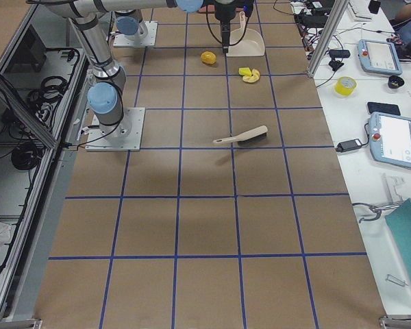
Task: Sweep and dump trash into bin
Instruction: 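Grasp the white dustpan with the left gripper while the right grasps the brush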
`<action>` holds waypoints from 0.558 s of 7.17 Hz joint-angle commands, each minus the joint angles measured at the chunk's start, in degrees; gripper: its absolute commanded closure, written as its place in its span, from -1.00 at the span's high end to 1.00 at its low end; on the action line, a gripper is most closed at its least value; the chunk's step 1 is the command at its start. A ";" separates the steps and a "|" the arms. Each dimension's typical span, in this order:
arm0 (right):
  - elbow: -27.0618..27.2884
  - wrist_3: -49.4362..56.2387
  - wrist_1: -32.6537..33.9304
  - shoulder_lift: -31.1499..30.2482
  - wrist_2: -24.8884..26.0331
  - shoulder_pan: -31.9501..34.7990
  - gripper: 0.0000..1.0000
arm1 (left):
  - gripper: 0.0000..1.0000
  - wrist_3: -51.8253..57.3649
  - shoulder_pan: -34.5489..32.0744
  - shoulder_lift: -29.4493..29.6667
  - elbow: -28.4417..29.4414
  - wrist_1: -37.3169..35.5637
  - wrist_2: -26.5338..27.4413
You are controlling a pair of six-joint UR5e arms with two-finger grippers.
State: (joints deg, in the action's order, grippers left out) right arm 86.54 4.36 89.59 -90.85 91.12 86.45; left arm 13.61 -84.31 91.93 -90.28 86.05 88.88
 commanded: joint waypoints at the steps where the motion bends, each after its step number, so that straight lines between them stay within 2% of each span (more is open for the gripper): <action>1: 2.39 20.93 0.41 0.50 0.29 -8.29 1.00 | 1.00 20.07 2.66 3.59 -0.16 -2.63 -0.11; 2: 4.14 25.13 4.94 1.37 2.90 -9.88 1.00 | 1.00 29.10 3.01 6.66 -1.03 -5.95 -0.02; 3: 6.16 34.65 7.68 3.03 4.93 -11.29 1.00 | 1.00 35.28 3.45 9.91 -1.82 -10.34 -0.28; 4: 8.10 40.84 10.49 4.09 4.77 -14.53 1.00 | 1.00 38.83 3.45 13.16 -1.83 -14.03 -0.28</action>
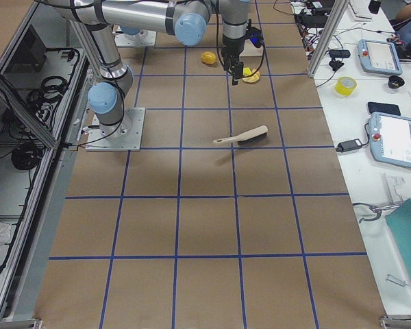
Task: Sweep and dump trash into bin
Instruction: 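Grasp the white dustpan with the left gripper while the right grasps the brush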
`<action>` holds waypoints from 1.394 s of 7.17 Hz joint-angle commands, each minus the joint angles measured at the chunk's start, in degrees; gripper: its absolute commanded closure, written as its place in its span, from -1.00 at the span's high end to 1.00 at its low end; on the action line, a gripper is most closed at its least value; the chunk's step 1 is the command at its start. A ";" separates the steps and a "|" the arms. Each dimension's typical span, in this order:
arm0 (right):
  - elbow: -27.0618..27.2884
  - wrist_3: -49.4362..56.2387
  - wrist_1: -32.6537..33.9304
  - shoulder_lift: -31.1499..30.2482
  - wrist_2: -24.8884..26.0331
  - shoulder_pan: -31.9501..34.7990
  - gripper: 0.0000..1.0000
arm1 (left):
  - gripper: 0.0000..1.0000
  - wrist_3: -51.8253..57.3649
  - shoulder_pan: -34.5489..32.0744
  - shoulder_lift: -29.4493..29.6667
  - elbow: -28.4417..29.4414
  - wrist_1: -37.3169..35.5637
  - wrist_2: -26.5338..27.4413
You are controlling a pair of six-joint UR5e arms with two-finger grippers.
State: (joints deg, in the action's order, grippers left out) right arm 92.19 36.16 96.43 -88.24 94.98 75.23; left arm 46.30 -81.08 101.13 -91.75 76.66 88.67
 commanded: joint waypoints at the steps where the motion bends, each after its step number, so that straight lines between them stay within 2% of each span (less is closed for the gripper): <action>1: 3.51 13.28 6.55 2.63 0.91 -4.47 1.00 | 1.00 15.74 0.22 6.60 0.42 -9.55 -0.07; 2: 4.39 14.62 10.84 5.25 0.91 -4.65 1.00 | 1.00 29.59 0.39 9.15 0.77 -14.47 -0.07; 3: 6.92 14.64 11.49 6.84 0.73 -4.91 1.00 | 1.00 39.12 0.48 11.35 2.08 -16.26 0.01; 5: 10.89 14.72 16.56 9.39 1.25 -5.09 1.00 | 1.00 49.18 0.48 15.22 3.76 -16.28 0.97; 6: 11.77 14.64 16.77 10.54 1.08 -5.53 1.00 | 1.00 50.28 0.83 16.37 4.03 -16.19 3.50; 8: 12.13 14.64 18.79 13.35 1.17 -6.05 1.00 | 1.00 49.86 1.18 18.30 5.35 -15.49 3.53; 10: 12.74 14.72 18.62 14.85 1.26 -7.90 1.00 | 0.95 48.37 1.45 18.66 4.22 -13.22 2.83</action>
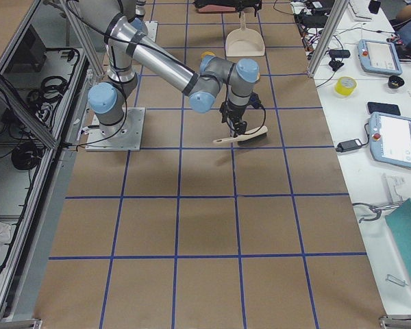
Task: Sweep and dump trash into bin
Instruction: 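Grasp the white dustpan with the left gripper while the right grasps the brush, then hold the dustpan with the left gripper and lift the brush with the right gripper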
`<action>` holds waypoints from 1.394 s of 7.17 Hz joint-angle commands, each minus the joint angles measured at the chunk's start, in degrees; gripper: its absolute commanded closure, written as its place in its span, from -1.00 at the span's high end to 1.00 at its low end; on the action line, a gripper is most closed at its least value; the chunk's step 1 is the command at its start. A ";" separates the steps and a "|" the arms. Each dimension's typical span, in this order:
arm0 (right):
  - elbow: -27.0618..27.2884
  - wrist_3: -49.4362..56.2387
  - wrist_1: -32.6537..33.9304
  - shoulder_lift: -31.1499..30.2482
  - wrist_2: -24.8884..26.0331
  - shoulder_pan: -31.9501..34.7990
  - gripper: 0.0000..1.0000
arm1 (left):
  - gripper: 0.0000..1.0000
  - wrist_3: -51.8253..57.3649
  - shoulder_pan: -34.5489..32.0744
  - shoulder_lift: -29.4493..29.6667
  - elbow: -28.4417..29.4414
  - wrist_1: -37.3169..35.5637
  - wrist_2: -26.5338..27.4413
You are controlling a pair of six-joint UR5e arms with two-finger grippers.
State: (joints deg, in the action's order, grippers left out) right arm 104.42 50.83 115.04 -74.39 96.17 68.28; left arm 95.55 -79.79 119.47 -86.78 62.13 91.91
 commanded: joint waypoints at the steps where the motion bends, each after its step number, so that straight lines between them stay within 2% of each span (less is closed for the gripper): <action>1: 1.05 -0.03 0.18 1.44 -0.02 -1.39 0.99 | 0.93 -0.98 0.42 0.32 -1.02 1.41 -1.20; 2: 1.05 -0.03 0.45 2.05 -0.02 -1.57 0.88 | 0.93 -1.33 1.38 0.76 -1.28 1.41 -5.12; 3: 1.05 -0.11 3.06 3.88 0.07 -1.57 0.83 | 0.93 -1.77 1.74 0.85 -1.55 1.41 -5.51; 6: 1.05 -0.81 3.87 4.78 -0.02 -1.57 0.54 | 0.93 -1.68 2.36 0.94 -2.25 1.41 -5.60; 7: 1.05 -0.99 3.79 4.87 -0.02 -1.57 0.34 | 0.93 -1.95 2.36 1.37 -2.34 1.41 -5.69; 8: 0.79 -0.99 3.53 4.35 0.07 -1.57 0.34 | 0.79 -1.51 2.36 1.38 -2.25 1.33 -5.86; 10: 0.70 -0.99 3.09 4.08 0.16 -1.57 0.18 | 0.25 -1.34 2.36 1.20 -2.25 1.32 -5.95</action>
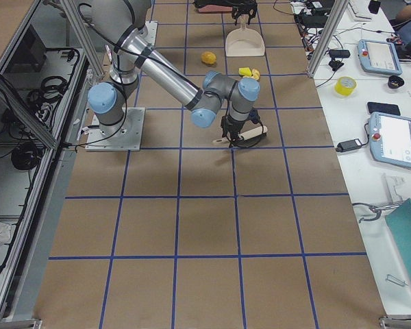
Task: Sweep and dump trash into bin
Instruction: 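Hold the dustpan with the left gripper and lift the brush with the right gripper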
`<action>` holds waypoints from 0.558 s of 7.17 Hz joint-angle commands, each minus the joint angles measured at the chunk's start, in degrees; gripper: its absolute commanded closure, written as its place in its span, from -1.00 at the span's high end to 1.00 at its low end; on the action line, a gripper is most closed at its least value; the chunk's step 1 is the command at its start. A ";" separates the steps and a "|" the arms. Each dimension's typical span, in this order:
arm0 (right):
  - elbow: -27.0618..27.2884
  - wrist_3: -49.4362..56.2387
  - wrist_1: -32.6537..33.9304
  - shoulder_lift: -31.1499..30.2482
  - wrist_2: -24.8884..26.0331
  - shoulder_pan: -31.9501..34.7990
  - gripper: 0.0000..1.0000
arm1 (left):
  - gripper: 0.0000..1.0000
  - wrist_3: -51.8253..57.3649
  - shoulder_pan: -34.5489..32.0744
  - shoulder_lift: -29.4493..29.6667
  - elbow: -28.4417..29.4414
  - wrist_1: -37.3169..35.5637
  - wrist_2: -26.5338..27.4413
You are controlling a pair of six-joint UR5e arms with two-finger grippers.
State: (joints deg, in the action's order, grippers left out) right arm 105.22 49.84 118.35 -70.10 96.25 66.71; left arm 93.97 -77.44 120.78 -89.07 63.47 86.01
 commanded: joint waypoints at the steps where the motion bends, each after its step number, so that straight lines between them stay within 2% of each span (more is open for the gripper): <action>1: -0.10 -0.10 -0.31 -0.22 -0.01 0.00 -0.01 | -0.14 0.34 0.00 -0.28 0.04 -0.01 -0.06; 2: 0.08 -0.01 -0.31 -0.22 0.07 0.00 -0.41 | -0.36 0.34 0.00 -0.37 -0.05 -0.01 -0.06; 3: 0.08 -0.01 -0.22 -0.22 0.08 0.00 -0.79 | -0.69 0.34 0.00 -0.54 -0.05 -0.01 -0.06; 4: 0.08 -0.10 -0.31 -0.22 0.08 0.00 -1.00 | -0.84 0.42 0.00 -0.63 -0.22 -0.01 0.03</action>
State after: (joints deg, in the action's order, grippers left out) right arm 105.26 49.82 118.07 -70.31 96.31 66.71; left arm 94.32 -77.43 120.29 -89.17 63.46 85.98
